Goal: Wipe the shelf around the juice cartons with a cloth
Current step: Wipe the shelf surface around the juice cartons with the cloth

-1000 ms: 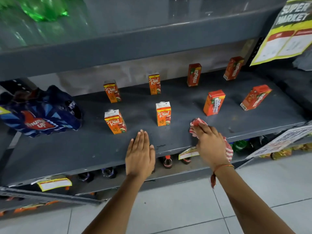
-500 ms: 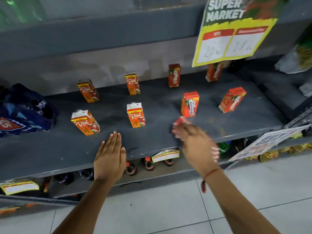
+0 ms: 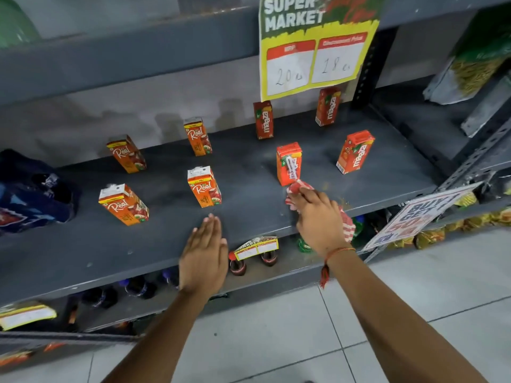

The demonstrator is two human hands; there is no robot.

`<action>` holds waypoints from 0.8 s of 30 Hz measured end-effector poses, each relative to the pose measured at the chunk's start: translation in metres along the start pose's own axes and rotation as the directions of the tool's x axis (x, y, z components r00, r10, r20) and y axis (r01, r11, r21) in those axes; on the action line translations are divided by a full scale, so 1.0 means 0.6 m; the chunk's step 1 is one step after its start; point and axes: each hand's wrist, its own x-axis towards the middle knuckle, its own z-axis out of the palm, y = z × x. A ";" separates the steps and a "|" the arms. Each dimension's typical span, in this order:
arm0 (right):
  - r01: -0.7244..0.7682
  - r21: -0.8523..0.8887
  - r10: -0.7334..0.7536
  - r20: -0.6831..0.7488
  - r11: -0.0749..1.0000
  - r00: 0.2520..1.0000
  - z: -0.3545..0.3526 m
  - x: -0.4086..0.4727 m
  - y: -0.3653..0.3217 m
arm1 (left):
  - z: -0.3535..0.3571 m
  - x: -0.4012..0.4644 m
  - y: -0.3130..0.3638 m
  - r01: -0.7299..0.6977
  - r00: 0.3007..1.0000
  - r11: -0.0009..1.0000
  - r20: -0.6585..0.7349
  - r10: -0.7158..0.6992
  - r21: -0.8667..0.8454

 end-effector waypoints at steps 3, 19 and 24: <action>-0.073 -0.017 0.073 0.004 0.997 0.997 -0.014 0.002 0.045 | 0.011 0.019 0.059 -0.029 0.999 0.999 0.028 0.030 -0.028; 0.160 -0.009 -0.161 -0.031 0.987 0.987 -0.015 0.031 0.078 | 0.057 0.127 0.216 0.216 0.975 0.967 -0.029 -0.222 -0.134; 0.041 -0.047 -0.040 0.010 0.998 0.999 -0.034 0.036 0.140 | 0.056 0.127 0.220 0.232 0.972 0.970 -0.006 -0.233 -0.066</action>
